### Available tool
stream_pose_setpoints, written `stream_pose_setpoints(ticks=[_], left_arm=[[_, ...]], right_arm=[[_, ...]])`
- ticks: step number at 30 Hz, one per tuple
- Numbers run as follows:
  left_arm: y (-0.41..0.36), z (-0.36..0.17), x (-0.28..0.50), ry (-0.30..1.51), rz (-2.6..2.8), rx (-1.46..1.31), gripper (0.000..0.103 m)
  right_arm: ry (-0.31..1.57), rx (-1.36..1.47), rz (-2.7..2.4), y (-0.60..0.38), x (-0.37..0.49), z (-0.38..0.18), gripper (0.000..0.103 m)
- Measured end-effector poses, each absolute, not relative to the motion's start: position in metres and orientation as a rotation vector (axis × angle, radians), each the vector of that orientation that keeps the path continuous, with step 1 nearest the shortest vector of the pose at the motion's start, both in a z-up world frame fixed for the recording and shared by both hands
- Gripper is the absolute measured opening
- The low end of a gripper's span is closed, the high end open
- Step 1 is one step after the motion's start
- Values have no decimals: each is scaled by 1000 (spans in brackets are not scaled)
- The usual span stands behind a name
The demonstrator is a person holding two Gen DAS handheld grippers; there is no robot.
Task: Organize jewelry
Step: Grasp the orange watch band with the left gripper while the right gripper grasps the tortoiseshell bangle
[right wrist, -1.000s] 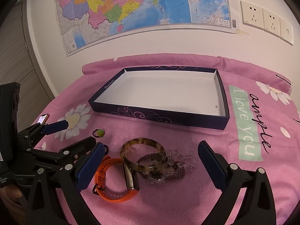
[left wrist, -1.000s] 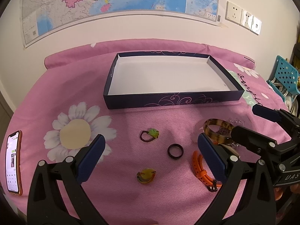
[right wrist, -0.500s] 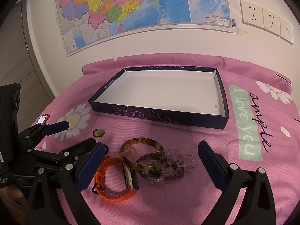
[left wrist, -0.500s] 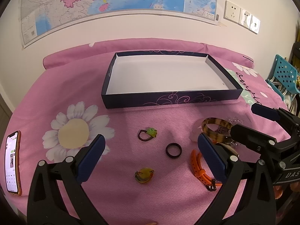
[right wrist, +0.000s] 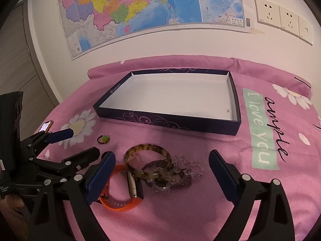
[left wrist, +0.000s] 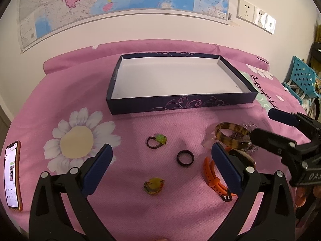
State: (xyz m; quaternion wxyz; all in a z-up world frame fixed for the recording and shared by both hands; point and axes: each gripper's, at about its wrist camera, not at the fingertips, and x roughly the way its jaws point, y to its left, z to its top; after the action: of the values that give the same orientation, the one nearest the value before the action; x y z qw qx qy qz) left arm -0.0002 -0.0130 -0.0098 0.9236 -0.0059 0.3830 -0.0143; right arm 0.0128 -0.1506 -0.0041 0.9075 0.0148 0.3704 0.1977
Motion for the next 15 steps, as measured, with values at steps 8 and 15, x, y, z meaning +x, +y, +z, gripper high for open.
stream_pose_setpoints(ticks=[8, 15], left_arm=[[-30, -10, -6, 786, -138, 44, 96], [-46, -14, -10, 819, -263, 89, 73]], right_arm=[[829, 65, 455, -159, 22, -11, 44], [898, 65, 517, -156, 36, -19, 20]])
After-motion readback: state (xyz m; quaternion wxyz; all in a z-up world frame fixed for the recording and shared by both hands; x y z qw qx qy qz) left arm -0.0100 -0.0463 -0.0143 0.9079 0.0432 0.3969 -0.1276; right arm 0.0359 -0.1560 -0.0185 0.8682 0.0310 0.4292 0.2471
